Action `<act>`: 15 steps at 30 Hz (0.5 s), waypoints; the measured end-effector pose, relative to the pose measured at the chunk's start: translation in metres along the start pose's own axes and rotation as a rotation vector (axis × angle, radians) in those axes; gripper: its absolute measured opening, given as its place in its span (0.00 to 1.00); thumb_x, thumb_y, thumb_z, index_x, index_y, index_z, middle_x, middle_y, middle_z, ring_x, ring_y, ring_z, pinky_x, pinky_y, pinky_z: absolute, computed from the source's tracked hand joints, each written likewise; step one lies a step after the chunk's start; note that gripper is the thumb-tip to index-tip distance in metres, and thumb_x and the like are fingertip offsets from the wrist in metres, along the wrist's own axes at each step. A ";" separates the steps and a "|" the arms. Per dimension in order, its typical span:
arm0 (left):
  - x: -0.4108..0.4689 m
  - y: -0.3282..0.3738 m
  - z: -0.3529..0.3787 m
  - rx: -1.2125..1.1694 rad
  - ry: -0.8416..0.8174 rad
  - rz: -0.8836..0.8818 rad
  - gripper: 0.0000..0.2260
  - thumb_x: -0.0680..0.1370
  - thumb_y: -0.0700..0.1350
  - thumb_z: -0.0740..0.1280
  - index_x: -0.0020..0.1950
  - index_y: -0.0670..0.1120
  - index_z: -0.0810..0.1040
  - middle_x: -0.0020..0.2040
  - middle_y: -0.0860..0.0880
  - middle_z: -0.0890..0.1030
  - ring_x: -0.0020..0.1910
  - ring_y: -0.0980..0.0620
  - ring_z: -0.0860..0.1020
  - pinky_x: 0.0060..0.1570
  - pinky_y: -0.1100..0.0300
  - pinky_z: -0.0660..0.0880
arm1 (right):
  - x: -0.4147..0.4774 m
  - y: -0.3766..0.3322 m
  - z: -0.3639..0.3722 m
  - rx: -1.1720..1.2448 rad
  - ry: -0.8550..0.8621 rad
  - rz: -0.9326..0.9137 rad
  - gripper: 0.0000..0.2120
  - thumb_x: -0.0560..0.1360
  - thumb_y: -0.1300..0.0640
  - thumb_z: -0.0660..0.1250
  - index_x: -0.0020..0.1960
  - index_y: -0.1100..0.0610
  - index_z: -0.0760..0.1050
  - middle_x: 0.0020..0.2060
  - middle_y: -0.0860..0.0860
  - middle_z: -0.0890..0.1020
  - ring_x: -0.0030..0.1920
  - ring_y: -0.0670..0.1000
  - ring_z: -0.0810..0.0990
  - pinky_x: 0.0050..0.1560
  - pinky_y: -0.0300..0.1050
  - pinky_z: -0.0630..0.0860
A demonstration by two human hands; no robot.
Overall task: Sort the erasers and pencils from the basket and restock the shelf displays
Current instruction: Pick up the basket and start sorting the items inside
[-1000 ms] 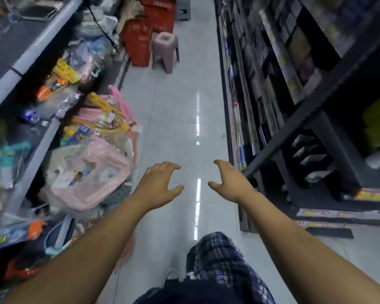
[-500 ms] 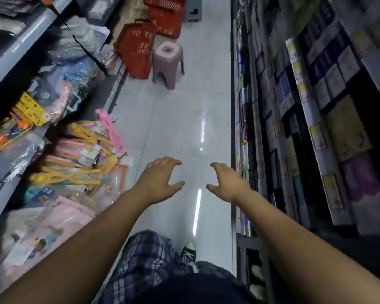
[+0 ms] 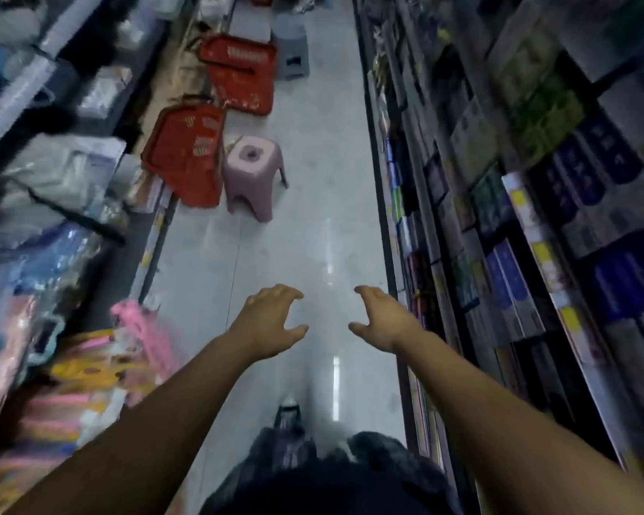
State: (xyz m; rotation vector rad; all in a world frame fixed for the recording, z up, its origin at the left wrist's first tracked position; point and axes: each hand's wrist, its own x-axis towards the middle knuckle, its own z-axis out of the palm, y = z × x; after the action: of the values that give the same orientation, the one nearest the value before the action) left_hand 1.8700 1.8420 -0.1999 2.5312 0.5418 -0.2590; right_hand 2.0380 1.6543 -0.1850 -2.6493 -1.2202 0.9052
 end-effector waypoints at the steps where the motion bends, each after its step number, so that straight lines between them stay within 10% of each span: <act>1: 0.030 -0.005 -0.016 0.003 -0.005 0.003 0.29 0.78 0.60 0.68 0.76 0.51 0.68 0.74 0.51 0.69 0.73 0.47 0.68 0.71 0.52 0.61 | 0.023 0.002 -0.017 0.016 0.009 0.010 0.35 0.79 0.46 0.66 0.80 0.55 0.55 0.76 0.56 0.65 0.71 0.60 0.69 0.68 0.53 0.69; 15: 0.432 -0.013 -0.153 0.002 0.000 -0.007 0.27 0.77 0.59 0.69 0.73 0.51 0.71 0.72 0.51 0.73 0.70 0.48 0.71 0.70 0.48 0.67 | 0.392 0.110 -0.219 0.001 -0.067 0.011 0.35 0.79 0.45 0.66 0.79 0.56 0.56 0.74 0.58 0.67 0.68 0.62 0.71 0.64 0.54 0.71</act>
State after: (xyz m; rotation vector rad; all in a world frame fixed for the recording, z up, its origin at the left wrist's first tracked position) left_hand 2.2651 2.0752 -0.2022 2.5320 0.5503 -0.2629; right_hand 2.4303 1.8962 -0.2270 -2.6483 -1.2194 1.0034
